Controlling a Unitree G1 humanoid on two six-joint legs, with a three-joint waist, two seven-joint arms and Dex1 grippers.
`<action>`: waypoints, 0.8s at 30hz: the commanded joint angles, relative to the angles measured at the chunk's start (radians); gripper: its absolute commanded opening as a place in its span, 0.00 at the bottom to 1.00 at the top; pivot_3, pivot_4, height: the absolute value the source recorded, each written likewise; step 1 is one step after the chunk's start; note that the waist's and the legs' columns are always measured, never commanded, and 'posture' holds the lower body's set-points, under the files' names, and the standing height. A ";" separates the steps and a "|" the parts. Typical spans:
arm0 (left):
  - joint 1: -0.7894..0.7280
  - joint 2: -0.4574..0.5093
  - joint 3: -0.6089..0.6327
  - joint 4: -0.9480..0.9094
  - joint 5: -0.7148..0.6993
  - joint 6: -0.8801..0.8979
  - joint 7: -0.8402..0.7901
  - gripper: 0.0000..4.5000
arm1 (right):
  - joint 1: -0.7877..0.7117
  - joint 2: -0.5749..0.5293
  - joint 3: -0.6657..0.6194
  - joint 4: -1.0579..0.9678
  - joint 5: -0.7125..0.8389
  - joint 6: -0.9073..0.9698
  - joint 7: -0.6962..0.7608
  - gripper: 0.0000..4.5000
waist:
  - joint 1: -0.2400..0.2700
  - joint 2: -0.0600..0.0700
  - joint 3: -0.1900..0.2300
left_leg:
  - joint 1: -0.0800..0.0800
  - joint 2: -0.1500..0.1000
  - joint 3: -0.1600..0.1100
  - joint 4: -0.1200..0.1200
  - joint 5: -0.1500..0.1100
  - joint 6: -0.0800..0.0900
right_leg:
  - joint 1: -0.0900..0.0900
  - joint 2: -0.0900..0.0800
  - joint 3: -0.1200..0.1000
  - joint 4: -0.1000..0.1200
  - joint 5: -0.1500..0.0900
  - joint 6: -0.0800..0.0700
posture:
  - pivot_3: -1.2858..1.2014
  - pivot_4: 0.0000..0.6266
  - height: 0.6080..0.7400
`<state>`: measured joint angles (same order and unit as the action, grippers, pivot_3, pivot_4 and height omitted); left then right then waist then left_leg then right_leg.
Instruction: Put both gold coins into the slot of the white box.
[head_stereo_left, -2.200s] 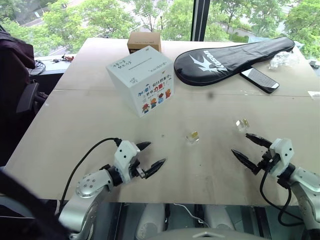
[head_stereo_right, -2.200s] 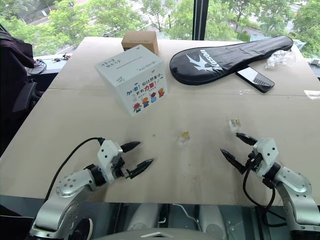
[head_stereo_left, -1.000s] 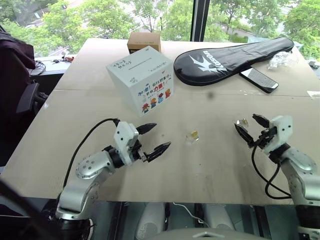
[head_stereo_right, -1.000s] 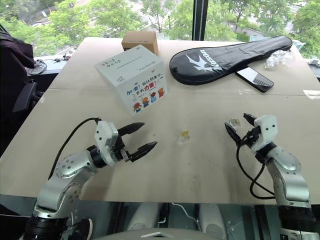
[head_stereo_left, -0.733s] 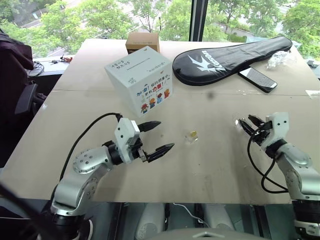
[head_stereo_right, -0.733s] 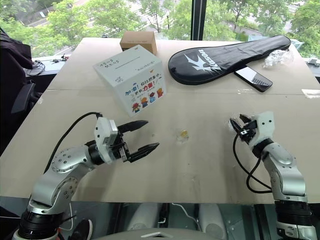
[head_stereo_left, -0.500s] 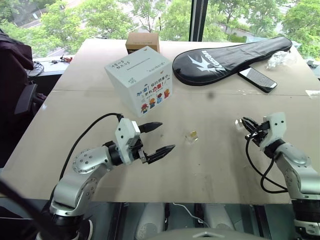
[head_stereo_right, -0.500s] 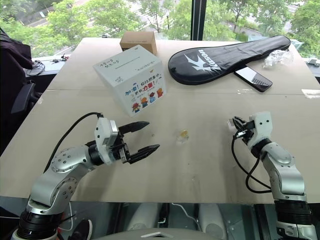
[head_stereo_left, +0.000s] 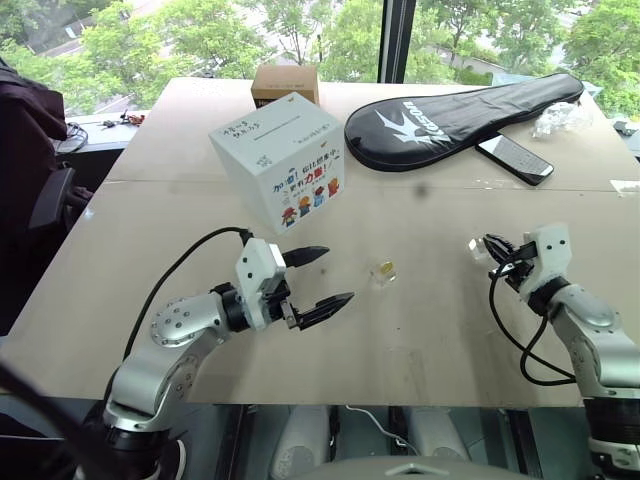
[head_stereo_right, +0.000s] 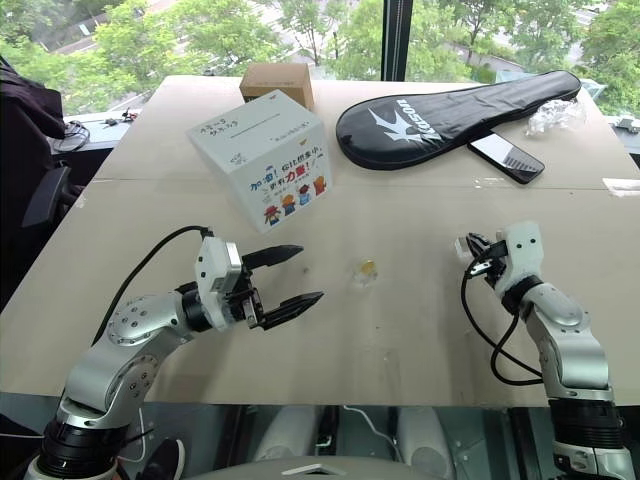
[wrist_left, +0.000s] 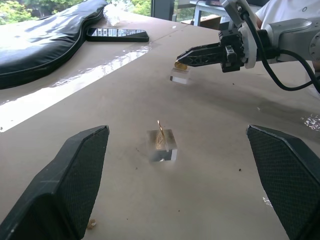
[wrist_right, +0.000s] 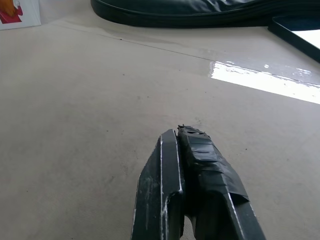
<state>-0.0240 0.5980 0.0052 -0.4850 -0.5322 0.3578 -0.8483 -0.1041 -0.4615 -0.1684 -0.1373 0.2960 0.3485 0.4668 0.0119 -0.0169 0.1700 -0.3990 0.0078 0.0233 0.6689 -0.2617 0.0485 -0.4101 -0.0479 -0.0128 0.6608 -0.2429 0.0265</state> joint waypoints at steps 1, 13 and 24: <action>-0.006 0.003 0.008 -0.027 -0.002 -0.014 -0.002 1.00 | -0.001 0.000 0.001 -0.017 -0.009 0.011 -0.012 0.01 | 0.000 0.000 0.000 | 0.000 0.000 0.000 0.000 0.000 0.000 | 0.000 0.000 0.000 0.000 0.000 0.000 | 0.52 0.24 1.00; -0.006 -0.005 0.011 -0.027 -0.008 -0.012 0.005 1.00 | -0.010 0.002 -0.005 -0.022 -0.008 0.008 -0.016 0.30 | 0.000 0.000 0.000 | 0.000 0.000 0.000 0.000 0.000 0.000 | 0.000 0.000 0.000 0.000 0.000 0.000 | 0.52 0.24 1.00; 0.000 -0.010 0.008 -0.031 -0.005 -0.016 0.010 1.00 | -0.020 0.003 -0.007 -0.017 -0.018 0.016 -0.022 0.51 | 0.000 0.000 0.000 | 0.000 0.000 0.000 0.000 0.000 0.000 | 0.000 0.000 0.000 0.000 0.000 0.000 | 0.52 0.24 1.00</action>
<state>-0.0242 0.5922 0.0052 -0.4850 -0.5329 0.3578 -0.8424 -0.1080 -0.4578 -0.1649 -0.1385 0.2787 0.3675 0.4510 0.0120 -0.0168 0.1700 -0.3991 0.0078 0.0234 0.6689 -0.2617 0.0485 -0.4102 -0.0476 -0.0127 0.6608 -0.2429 0.0265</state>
